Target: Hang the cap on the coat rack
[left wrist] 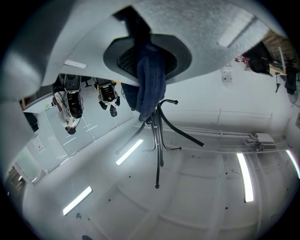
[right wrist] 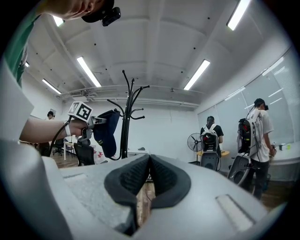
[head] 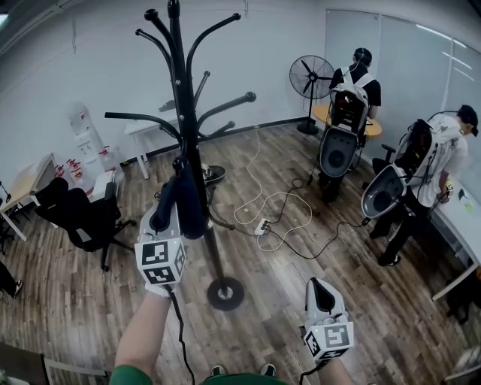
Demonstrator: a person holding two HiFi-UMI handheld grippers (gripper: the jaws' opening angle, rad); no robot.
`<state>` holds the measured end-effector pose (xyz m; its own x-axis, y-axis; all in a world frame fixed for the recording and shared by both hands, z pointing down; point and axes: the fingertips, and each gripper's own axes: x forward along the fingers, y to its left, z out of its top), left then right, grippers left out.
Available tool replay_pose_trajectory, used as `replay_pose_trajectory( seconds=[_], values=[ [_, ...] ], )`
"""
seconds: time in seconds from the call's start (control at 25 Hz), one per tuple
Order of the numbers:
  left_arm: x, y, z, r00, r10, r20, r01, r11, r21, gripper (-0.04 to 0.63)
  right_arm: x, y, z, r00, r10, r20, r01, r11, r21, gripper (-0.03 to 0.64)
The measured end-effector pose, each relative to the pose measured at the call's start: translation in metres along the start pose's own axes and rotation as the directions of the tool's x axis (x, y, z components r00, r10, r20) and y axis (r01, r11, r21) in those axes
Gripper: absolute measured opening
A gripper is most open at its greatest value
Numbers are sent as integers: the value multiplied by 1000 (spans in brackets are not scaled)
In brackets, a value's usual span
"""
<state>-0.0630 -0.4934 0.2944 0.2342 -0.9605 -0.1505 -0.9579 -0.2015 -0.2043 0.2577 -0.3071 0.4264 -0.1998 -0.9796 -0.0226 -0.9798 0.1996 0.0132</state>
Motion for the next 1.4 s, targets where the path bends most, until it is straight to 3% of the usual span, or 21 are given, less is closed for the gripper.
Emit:
replay_pose_trajectory(
  seconds=[0.36,0.6,0.8,0.96,1.4],
  values=[
    [26,-2,-21,999,20,-36,-21,1000,-9,26,-10,-20,-10,999,-50,-21,51,999,3,3],
    [31,-13,-38,997,-40,-62,36,997,-67,29,-12,-18,-15,997,-62,-41,62,998,8,3],
    [29,-23,-44,990,-121,-69,113,987,-113,189,-7,-9,-11,998,-47,-37,47,999,5,3],
    [14,-24,-48,985,-159,-63,149,978,-143,231,1,4,-7,999,-23,-27,23,1000,-1,3],
    [-74,-18,-47,984,-177,-26,165,956,-244,229,26,49,24,996,79,43,-79,997,-10,3]
  ],
)
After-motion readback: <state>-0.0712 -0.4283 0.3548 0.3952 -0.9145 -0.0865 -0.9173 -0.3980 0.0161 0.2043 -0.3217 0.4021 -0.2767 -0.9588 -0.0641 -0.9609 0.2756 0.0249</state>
